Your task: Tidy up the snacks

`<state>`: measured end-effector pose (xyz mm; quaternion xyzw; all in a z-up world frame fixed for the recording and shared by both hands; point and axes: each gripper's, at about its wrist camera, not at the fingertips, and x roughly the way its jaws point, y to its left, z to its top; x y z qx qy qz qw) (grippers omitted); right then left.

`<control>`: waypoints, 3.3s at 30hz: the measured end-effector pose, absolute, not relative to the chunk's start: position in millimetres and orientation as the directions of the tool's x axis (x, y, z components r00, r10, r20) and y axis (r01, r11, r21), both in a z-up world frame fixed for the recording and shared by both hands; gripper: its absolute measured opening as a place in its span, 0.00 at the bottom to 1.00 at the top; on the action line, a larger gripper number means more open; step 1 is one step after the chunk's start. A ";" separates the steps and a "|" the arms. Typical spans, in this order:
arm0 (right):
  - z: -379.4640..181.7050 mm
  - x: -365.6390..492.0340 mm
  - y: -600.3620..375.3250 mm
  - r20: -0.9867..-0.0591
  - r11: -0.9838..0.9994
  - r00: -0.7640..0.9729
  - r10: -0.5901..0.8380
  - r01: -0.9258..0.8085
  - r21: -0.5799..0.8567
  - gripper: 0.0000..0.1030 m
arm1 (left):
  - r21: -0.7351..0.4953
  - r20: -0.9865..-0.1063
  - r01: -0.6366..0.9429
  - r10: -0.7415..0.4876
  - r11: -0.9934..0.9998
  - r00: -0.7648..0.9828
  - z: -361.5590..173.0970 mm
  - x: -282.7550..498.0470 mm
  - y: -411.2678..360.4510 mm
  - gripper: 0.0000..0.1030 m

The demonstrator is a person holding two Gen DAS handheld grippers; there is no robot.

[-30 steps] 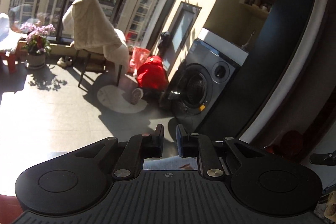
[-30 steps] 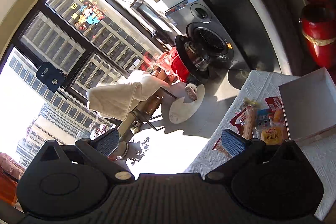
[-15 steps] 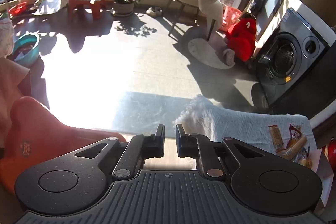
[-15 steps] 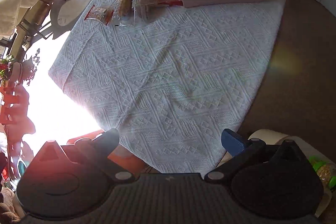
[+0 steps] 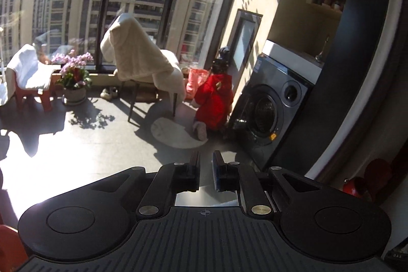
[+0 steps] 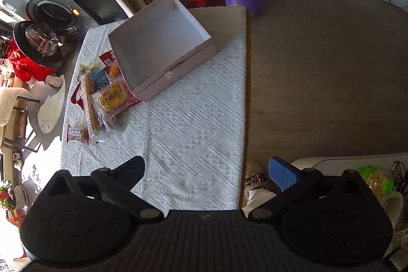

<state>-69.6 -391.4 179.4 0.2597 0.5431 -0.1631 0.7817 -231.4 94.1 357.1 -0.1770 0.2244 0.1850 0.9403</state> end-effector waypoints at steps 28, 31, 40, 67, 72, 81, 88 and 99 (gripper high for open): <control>433.0 -99.9 -454.2 0.169 0.936 0.953 -0.252 0.196 0.292 1.00 | -0.406 0.267 -0.397 0.522 0.823 0.810 516.4 -262.8 36.0 0.16; 444.4 -106.4 -464.3 0.149 0.953 0.977 -0.153 0.106 0.284 1.00 | -0.295 0.362 -0.400 0.489 0.868 0.794 531.2 -280.2 21.6 0.16; 467.0 -146.7 -452.4 0.445 0.887 0.770 -0.457 0.357 0.293 1.00 | -0.286 0.345 -0.400 0.483 0.871 0.805 529.5 -276.6 9.6 0.17; 313.1 -184.4 -734.2 -0.537 -0.107 0.133 -0.833 0.914 0.392 1.00 | -0.416 0.134 -0.521 0.617 0.745 0.776 501.7 -283.9 57.7 0.18; 296.5 -235.7 -739.4 -0.512 -0.251 0.004 -0.859 0.868 0.428 1.00 | -0.518 0.097 -0.447 0.569 0.729 0.817 502.1 -259.2 64.9 0.18; 287.7 -265.2 -726.1 -0.560 -0.360 -0.054 -0.827 0.815 0.453 1.00 | -0.472 -0.048 -0.388 0.417 0.792 0.908 475.0 -218.5 56.2 0.18; 288.3 -228.8 -697.7 -0.583 -0.191 0.096 -0.807 0.892 0.410 1.00 | -0.470 -0.139 -0.417 0.402 0.778 0.905 450.2 -218.1 78.1 0.18; 268.8 -93.4 -677.2 -0.570 0.148 0.299 -0.765 0.944 0.296 1.00 | -0.426 -0.487 -0.494 0.268 0.758 0.831 349.7 -175.8 33.2 0.18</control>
